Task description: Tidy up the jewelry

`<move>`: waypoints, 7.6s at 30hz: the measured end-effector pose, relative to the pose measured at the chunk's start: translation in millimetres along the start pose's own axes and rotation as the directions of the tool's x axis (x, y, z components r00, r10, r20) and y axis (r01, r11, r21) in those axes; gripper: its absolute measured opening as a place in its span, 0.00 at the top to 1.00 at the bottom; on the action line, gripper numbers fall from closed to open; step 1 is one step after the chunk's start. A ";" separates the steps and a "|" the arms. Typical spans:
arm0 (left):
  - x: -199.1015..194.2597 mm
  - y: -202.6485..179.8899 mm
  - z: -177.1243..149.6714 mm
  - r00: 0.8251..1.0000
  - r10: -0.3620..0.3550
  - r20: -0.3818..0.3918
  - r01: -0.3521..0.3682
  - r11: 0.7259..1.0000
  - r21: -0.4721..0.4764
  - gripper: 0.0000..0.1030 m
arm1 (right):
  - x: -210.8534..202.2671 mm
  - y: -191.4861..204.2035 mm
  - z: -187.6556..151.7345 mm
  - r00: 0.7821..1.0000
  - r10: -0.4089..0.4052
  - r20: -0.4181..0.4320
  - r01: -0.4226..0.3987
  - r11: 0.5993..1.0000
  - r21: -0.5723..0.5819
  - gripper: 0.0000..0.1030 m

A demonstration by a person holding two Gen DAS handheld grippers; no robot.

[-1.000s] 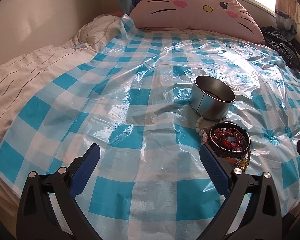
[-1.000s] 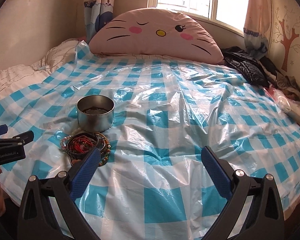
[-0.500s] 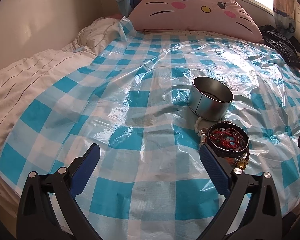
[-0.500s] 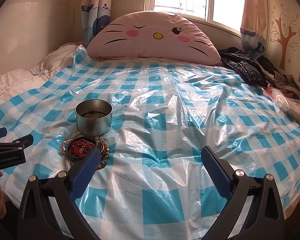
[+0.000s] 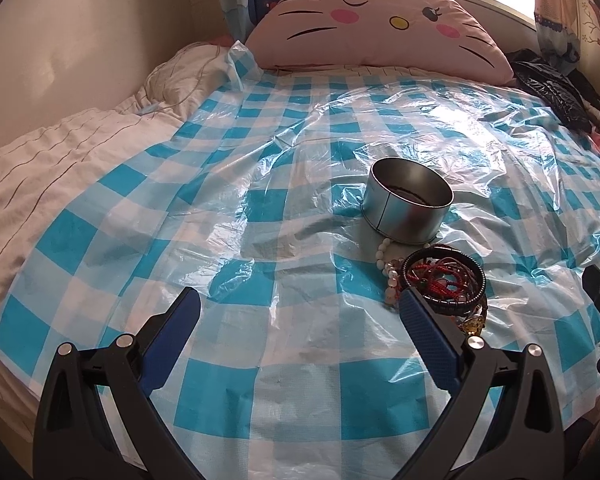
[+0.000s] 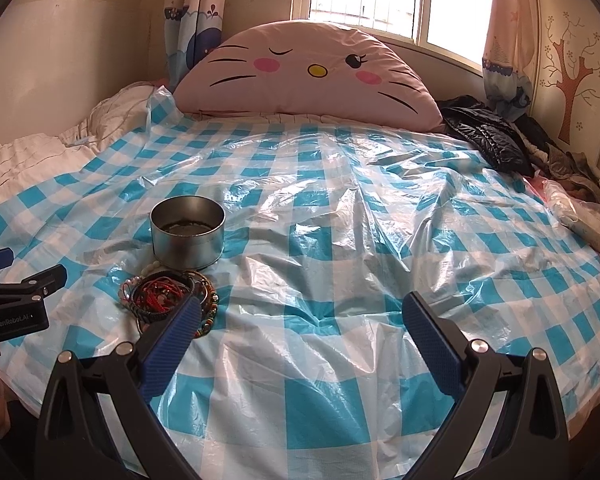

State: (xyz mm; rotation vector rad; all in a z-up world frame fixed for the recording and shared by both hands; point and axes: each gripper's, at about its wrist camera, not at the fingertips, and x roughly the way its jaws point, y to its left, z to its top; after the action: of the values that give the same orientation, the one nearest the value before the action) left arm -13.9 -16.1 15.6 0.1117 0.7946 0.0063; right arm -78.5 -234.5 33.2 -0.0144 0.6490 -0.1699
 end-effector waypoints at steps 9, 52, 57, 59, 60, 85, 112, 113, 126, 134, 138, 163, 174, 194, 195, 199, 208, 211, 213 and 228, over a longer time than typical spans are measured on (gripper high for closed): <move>-0.9 -0.2 -0.9 1.000 -0.001 0.000 0.001 1.000 -0.007 0.07 | 0.6 0.5 -0.8 1.000 0.001 -0.004 -0.001 1.000 0.001 0.06; 50.2 -52.5 18.9 0.957 -0.268 -0.113 0.278 0.957 0.086 0.44 | 44.6 -16.7 12.2 0.993 0.093 -0.075 -0.082 0.987 0.141 0.06; 72.4 -57.7 28.7 0.957 -0.264 -0.122 0.276 0.957 0.090 0.56 | 47.0 -20.9 13.2 0.990 0.111 -0.083 -0.096 0.981 0.170 0.06; 79.5 -64.0 31.4 0.954 -0.265 -0.140 0.283 0.950 0.132 0.56 | 47.3 -20.7 13.6 0.989 0.121 -0.084 -0.105 0.980 0.171 0.06; 83.9 -66.8 32.5 0.953 -0.263 -0.152 0.285 0.946 0.152 0.56 | 47.2 -20.6 13.4 0.989 0.125 -0.085 -0.109 0.979 0.171 0.06; 85.9 -59.1 24.5 0.896 -0.399 -0.197 0.435 0.879 0.198 0.74 | 53.0 -23.6 13.4 0.981 0.164 -0.104 -0.140 0.969 0.205 0.06; 61.9 -24.7 27.7 0.906 -0.408 -0.114 0.420 0.901 0.114 1.00 | 88.1 11.9 11.0 0.874 0.392 -0.288 -0.374 0.920 0.117 0.06; 64.3 -20.1 27.6 0.908 -0.400 -0.122 0.413 0.904 0.113 1.00 | 91.6 19.7 10.4 0.869 0.388 -0.307 -0.383 0.920 0.077 0.06; 104.4 -58.3 33.3 0.878 -0.426 -0.217 0.474 0.837 0.272 0.83 | 98.7 20.7 7.2 0.877 0.373 -0.305 -0.367 0.927 0.080 0.06; 121.2 -75.8 30.1 0.870 -0.425 -0.252 0.490 0.807 0.329 0.88 | 103.1 14.0 7.6 0.867 0.392 -0.308 -0.375 0.920 0.116 0.06; 106.1 -57.3 31.0 0.875 -0.441 -0.200 0.481 0.840 0.249 0.93 | 100.2 18.3 8.1 0.859 0.413 -0.304 -0.401 0.910 0.101 0.06; 81.5 16.0 22.3 0.873 -0.475 -0.111 0.480 0.877 0.019 0.93 | 137.7 39.8 16.0 0.787 0.507 -0.352 -0.522 0.851 0.058 0.61; 79.2 17.7 23.1 0.876 -0.471 -0.107 0.475 0.880 0.017 0.93 | 116.1 30.3 20.4 0.781 0.557 -0.282 -0.560 0.825 0.076 0.94; 79.4 15.7 26.7 0.876 -0.471 -0.105 0.477 0.878 0.035 0.93 | 111.9 51.5 31.8 0.763 0.558 -0.326 -0.622 0.770 -0.140 0.97; 79.0 15.3 26.6 0.875 -0.472 -0.105 0.477 0.878 0.034 0.93 | 107.2 48.5 32.8 0.761 0.568 -0.313 -0.625 0.771 -0.123 0.97; 72.6 11.4 25.3 0.874 -0.474 -0.102 0.480 0.876 0.042 0.93 | 85.4 32.5 38.2 0.744 0.621 -0.247 -0.647 0.761 -0.039 0.97; 58.2 8.9 24.3 0.875 -0.474 -0.093 0.480 0.875 0.056 0.93 | 63.7 15.0 51.0 0.739 0.646 -0.193 -0.650 0.758 0.051 0.97; 58.0 9.1 24.3 0.875 -0.475 -0.092 0.481 0.875 0.054 0.93 | 89.4 25.5 41.3 0.760 0.588 -0.275 -0.614 0.789 -0.011 0.54; 56.5 9.2 24.4 0.874 -0.477 -0.091 0.482 0.874 0.053 0.93 | 102.8 35.3 34.4 0.766 0.568 -0.301 -0.613 0.787 -0.074 0.33; 60.2 6.8 26.0 0.873 -0.479 -0.094 0.485 0.873 0.046 0.93 | 118.3 49.4 30.5 0.733 0.587 -0.344 -0.662 0.731 -0.162 0.97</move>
State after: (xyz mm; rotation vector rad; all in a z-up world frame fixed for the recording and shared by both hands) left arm 47.1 -9.0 -8.5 -0.0261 0.8862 -0.4962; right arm 40.1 -206.1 -16.8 -0.0371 0.9159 0.6035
